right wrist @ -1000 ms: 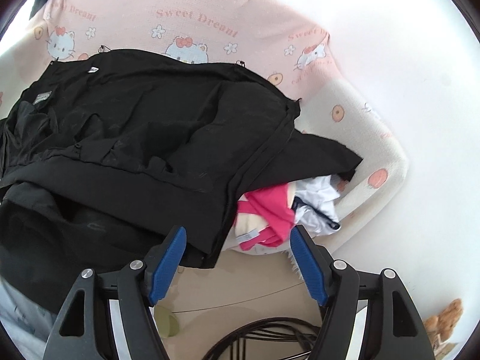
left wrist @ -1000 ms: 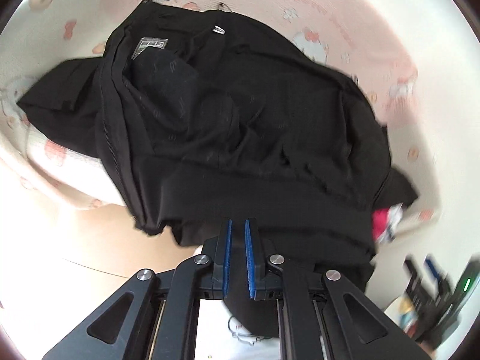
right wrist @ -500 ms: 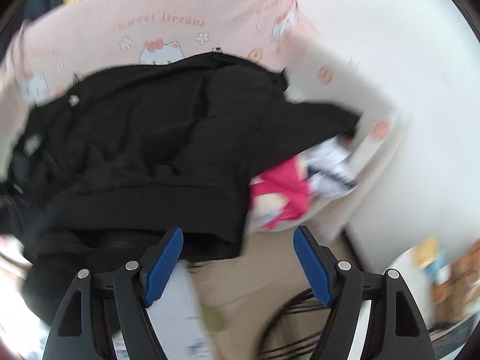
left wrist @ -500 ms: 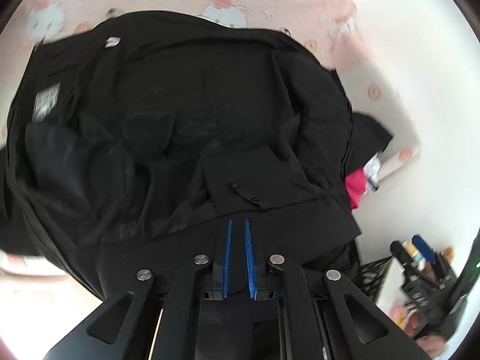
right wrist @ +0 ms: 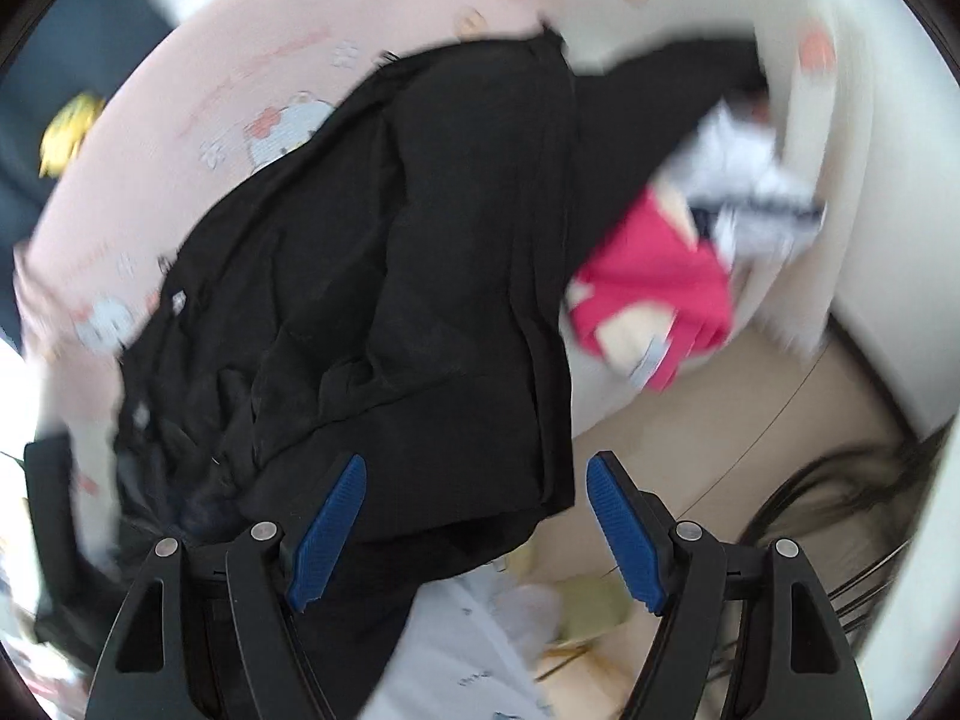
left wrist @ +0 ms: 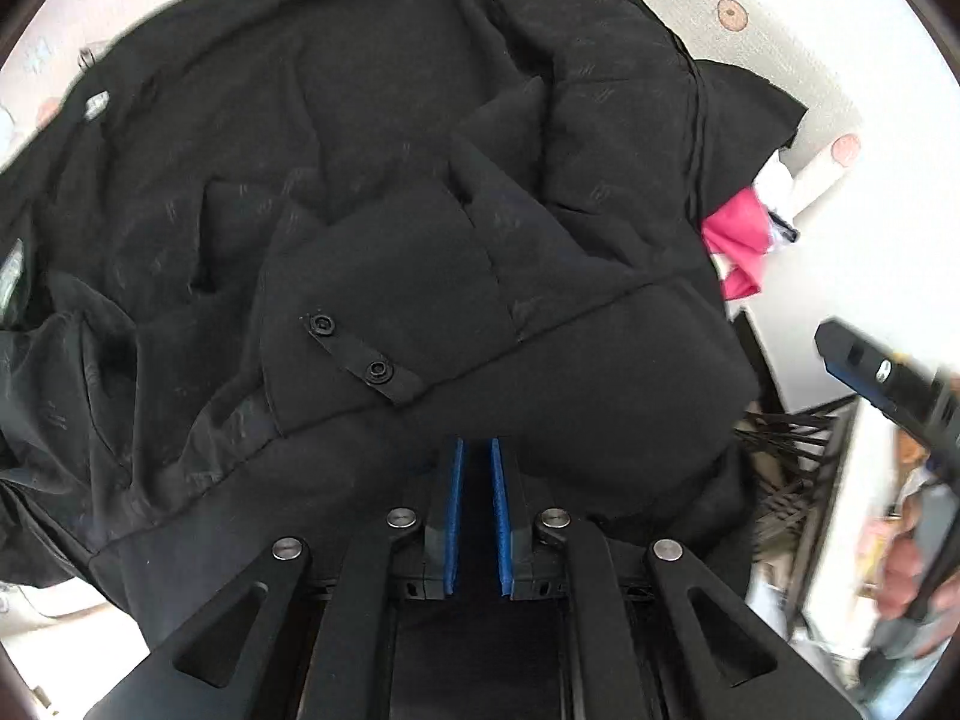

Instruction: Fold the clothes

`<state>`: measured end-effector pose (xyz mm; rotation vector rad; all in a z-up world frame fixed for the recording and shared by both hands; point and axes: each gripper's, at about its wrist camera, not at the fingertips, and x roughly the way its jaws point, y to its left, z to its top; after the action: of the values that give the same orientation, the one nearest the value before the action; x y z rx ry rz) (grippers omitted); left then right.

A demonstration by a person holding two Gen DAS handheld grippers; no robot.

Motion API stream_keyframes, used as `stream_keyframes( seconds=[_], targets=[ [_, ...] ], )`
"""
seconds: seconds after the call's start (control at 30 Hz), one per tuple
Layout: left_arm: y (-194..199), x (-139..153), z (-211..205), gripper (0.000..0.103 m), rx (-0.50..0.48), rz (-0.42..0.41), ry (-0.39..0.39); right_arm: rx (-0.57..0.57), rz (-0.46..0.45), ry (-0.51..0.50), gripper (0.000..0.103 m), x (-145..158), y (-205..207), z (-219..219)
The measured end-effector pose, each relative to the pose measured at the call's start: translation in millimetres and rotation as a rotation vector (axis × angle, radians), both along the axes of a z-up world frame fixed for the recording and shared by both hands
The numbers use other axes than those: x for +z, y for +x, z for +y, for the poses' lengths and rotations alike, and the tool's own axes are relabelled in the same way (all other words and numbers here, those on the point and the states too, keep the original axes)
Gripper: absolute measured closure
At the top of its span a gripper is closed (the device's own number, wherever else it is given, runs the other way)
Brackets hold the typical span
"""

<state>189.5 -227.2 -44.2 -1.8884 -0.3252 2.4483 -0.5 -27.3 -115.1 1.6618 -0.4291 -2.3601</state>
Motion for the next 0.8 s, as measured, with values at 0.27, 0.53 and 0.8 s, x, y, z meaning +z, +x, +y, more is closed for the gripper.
stream_keyframes(
  seconds=[0.27, 0.53, 0.8],
  targets=[
    [22.1, 1.1, 33.5, 0.095, -0.060, 0.140, -0.231, -0.039, -0.098, -0.181, 0.027, -31.5, 0.6, 21.8],
    [33.3, 30.5, 62.0, 0.085, -0.132, 0.161, -0.376, -0.068, -0.145, -0.346, 0.027, -51.3, 5.5, 36.2],
    [18.0, 29.5, 102.1, 0.003, -0.370, 0.183, -0.602, -0.121, -0.206, -0.564, 0.027, -69.8, 4.1, 55.8]
  ],
)
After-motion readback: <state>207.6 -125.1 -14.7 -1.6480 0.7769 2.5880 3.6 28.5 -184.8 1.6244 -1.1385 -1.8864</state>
